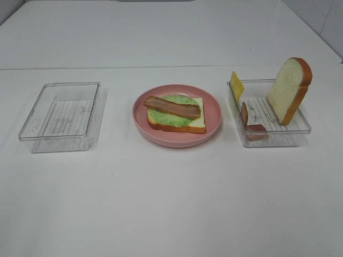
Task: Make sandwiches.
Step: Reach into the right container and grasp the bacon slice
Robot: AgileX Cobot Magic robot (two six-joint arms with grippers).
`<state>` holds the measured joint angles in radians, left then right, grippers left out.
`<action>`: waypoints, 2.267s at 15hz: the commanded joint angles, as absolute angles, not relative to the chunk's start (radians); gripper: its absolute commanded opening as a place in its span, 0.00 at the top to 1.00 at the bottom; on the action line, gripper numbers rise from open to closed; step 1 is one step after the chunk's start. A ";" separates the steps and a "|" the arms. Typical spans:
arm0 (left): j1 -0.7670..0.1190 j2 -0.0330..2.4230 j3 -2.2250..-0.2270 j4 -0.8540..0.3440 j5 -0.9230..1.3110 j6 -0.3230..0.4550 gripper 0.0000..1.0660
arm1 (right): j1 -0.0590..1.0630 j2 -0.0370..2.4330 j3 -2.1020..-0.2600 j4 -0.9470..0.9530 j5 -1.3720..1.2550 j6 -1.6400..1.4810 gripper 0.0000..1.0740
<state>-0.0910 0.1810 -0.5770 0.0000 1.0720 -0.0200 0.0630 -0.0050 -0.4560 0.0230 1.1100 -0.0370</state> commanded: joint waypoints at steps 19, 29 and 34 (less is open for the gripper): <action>0.157 -0.026 -0.517 -0.065 1.071 0.017 0.06 | 0.058 -0.022 -0.454 0.027 1.104 -0.042 0.10; 0.157 -0.026 -0.517 -0.065 1.071 0.017 0.06 | 0.058 -0.019 -0.454 0.028 1.104 -0.042 0.10; 0.157 -0.026 -0.517 -0.065 1.071 0.017 0.06 | 0.059 0.558 -0.754 0.007 1.036 -0.076 0.15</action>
<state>0.1550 -0.0050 -0.5190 -0.0600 1.0770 0.0210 0.0630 0.6880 -0.8310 0.0090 1.0550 -0.0640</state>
